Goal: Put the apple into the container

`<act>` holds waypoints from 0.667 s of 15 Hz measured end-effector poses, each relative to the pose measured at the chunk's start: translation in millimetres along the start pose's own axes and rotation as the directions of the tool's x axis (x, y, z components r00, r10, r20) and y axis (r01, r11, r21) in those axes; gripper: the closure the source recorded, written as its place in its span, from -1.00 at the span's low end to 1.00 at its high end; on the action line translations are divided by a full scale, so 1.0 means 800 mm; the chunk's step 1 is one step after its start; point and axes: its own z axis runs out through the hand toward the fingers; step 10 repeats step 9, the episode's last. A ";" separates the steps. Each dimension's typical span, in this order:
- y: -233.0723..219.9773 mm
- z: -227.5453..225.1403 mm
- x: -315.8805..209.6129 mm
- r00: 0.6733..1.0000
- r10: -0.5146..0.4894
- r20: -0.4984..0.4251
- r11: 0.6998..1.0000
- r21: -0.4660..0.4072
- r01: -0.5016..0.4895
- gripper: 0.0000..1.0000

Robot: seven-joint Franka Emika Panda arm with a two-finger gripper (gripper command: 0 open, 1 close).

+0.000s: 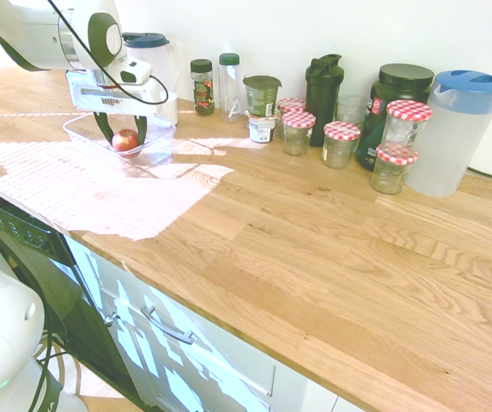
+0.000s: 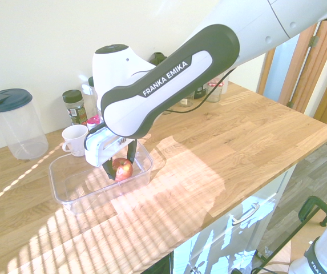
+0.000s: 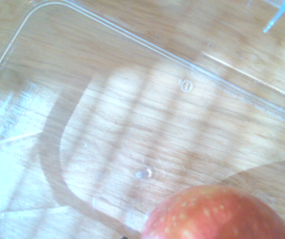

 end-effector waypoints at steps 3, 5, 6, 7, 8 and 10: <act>-0.009 -0.023 0.008 1.000 0.004 -0.019 1.000 0.028 -0.003 -1.00; -0.006 -0.073 0.014 0.999 0.016 -0.033 1.000 0.024 -0.015 -1.00; 0.008 -0.106 0.016 0.999 0.033 -0.037 0.999 0.000 -0.033 -1.00; 0.032 -0.143 0.019 0.997 0.070 -0.035 0.997 -0.028 -0.071 -1.00; 0.068 -0.177 0.030 0.991 0.128 -0.033 0.991 -0.044 -0.130 -1.00; 0.109 -0.201 0.047 0.980 0.194 -0.036 0.979 -0.049 -0.196 -1.00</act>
